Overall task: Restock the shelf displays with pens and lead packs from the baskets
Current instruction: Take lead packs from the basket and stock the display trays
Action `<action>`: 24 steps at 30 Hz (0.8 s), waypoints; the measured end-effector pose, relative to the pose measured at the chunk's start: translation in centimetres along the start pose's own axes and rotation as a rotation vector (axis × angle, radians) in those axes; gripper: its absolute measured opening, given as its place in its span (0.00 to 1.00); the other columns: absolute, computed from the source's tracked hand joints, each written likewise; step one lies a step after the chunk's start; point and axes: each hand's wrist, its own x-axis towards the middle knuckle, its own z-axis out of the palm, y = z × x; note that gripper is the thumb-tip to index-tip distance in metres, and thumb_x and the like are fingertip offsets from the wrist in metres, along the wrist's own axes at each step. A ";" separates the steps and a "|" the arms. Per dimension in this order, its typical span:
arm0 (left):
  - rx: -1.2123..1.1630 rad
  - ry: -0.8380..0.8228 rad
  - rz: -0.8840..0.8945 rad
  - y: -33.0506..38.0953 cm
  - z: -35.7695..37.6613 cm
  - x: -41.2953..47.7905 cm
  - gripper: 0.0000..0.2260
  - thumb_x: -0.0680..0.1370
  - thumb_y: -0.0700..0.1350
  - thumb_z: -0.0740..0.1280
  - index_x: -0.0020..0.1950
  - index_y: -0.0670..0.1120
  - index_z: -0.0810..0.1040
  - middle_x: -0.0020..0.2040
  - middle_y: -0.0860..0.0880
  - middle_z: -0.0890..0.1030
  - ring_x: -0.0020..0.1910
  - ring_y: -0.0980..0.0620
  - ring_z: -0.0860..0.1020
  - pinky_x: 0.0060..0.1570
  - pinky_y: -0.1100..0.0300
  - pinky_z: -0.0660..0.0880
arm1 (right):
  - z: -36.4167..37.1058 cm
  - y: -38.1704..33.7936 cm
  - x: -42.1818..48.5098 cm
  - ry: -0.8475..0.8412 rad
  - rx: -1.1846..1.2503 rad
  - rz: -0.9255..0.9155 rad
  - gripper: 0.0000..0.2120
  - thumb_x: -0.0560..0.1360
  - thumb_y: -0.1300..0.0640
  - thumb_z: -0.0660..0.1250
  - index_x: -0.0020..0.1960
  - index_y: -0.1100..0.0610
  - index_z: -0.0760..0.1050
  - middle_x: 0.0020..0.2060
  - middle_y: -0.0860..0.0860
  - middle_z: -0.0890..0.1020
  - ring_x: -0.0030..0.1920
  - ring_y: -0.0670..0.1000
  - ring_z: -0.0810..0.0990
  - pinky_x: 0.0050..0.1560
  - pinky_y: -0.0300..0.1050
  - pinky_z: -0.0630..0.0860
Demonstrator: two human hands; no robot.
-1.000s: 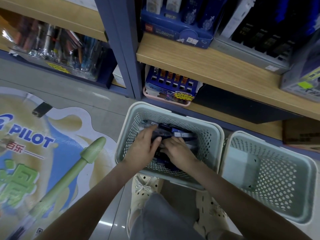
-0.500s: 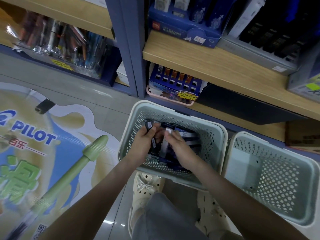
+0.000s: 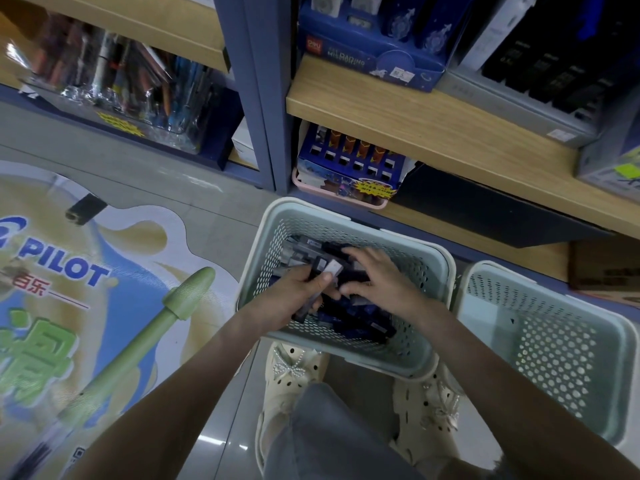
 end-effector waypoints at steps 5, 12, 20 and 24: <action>-0.037 0.216 -0.059 -0.4 0.1 1.2 0.04 0.81 0.43 0.63 0.51 0.42 0.73 0.37 0.49 0.77 0.27 0.55 0.68 0.27 0.64 0.67 | 1.2 2.4 -0.3 -0.191 -0.459 0.191 0.53 0.69 0.49 0.75 0.78 0.55 0.40 0.76 0.55 0.51 0.75 0.57 0.51 0.72 0.54 0.56; -0.136 0.371 -0.031 -1.1 1.1 2.3 0.10 0.82 0.44 0.61 0.60 0.40 0.70 0.38 0.47 0.79 0.31 0.54 0.75 0.31 0.65 0.75 | 2.8 2.9 -0.3 -0.007 -0.690 -0.022 0.37 0.73 0.62 0.68 0.75 0.61 0.52 0.68 0.57 0.62 0.66 0.57 0.61 0.62 0.48 0.66; 0.026 0.360 -0.005 -1.7 1.9 3.0 0.03 0.82 0.44 0.61 0.55 0.47 0.71 0.44 0.48 0.80 0.44 0.50 0.79 0.47 0.56 0.76 | 4.0 4.1 -0.4 0.165 -0.758 -0.233 0.31 0.52 0.64 0.81 0.54 0.63 0.79 0.44 0.55 0.79 0.47 0.55 0.70 0.42 0.44 0.77; 0.085 0.340 0.072 -1.7 2.1 3.1 0.01 0.82 0.44 0.62 0.52 0.49 0.71 0.47 0.46 0.81 0.48 0.48 0.79 0.51 0.55 0.76 | 4.2 4.0 -0.6 0.295 -0.752 -0.339 0.23 0.52 0.66 0.79 0.47 0.62 0.81 0.38 0.53 0.79 0.43 0.53 0.74 0.44 0.43 0.78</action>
